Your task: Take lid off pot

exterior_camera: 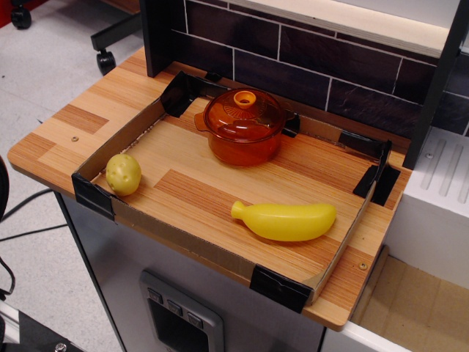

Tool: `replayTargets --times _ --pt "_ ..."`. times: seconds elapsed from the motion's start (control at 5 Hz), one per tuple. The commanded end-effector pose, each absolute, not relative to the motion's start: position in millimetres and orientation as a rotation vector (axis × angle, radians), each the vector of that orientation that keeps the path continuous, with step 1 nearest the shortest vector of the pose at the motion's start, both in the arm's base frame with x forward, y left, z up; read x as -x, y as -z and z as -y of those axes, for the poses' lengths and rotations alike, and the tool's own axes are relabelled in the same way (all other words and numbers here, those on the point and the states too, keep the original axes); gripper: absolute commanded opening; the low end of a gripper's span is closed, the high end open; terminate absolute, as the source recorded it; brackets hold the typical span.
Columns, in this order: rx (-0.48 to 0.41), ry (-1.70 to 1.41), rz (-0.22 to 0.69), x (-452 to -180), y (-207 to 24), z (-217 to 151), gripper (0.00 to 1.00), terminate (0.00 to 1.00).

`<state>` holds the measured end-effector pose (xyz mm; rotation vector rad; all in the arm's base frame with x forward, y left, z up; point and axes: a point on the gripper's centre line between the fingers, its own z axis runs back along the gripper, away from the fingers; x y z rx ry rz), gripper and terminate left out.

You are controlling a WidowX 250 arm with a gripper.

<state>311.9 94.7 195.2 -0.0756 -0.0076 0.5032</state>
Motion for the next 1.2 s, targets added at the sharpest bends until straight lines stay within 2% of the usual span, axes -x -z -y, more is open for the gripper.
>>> replayTargets --times 0.0,0.2,0.6,0.8,1.0 --pt "0.076 -0.503 0.008 -312 -195 -95 1.0 0.0" --pt "0.136 -0.379 0.006 -320 -173 -70 1.0 0.0" --pt "0.173 -0.218 -0.03 -330 -141 -30 1.0 0.0" --pt "0.156 -0.206 -0.05 -339 -119 -18 1.0 0.0" --pt "0.142 -0.21 -0.033 -345 -104 -15 1.0 0.0"
